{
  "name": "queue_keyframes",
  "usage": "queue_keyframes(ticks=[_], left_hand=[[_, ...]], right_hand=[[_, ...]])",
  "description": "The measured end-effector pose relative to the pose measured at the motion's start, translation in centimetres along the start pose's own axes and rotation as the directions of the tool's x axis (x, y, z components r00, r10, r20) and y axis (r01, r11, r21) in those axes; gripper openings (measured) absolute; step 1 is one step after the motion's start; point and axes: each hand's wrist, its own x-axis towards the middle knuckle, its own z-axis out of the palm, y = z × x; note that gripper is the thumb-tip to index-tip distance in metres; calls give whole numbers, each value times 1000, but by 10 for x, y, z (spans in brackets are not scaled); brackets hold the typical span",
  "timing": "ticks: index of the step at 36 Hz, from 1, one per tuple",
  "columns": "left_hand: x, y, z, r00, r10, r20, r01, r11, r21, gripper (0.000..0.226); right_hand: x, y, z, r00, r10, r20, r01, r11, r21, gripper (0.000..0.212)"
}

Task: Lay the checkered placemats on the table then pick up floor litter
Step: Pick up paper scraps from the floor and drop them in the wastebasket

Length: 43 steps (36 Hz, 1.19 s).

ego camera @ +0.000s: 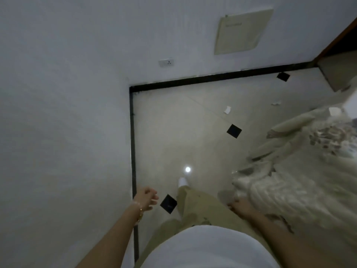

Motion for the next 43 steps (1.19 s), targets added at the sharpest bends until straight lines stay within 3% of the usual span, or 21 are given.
queue_keyframes(ticks=[7, 14, 20, 23, 28, 32, 36, 43], left_hand=[[42, 50, -34, 993, -114, 5, 113, 990, 79, 17], [110, 140, -56, 987, -162, -20, 154, 884, 440, 25], [184, 284, -58, 992, -127, 13, 91, 774, 627, 26], [217, 370, -44, 993, -112, 47, 67, 826, 560, 20], [251, 535, 14, 969, 176, 174, -242, 819, 520, 14], [261, 638, 79, 909, 273, 315, -401, 779, 482, 21], [275, 695, 136, 876, 262, 406, -455, 732, 508, 20], [299, 724, 194, 906, 157, 393, -378, 717, 585, 21]], right_hand=[[60, -150, -52, 988, -154, -26, 156, 984, 92, 18], [106, -242, -109, 982, -132, -138, 173, 920, 352, 20], [127, -250, -145, 989, 69, -130, 5, 867, 499, 16], [134, -249, -160, 973, 192, -125, -72, 773, 630, 15], [148, -251, -183, 924, 316, -215, -44, 646, 762, 19], [163, -252, -201, 899, 401, -177, -77, 542, 837, 20], [181, -258, -223, 895, 433, -110, -116, 462, 879, 18], [228, -273, -305, 900, 425, -94, -117, 444, 888, 18]])
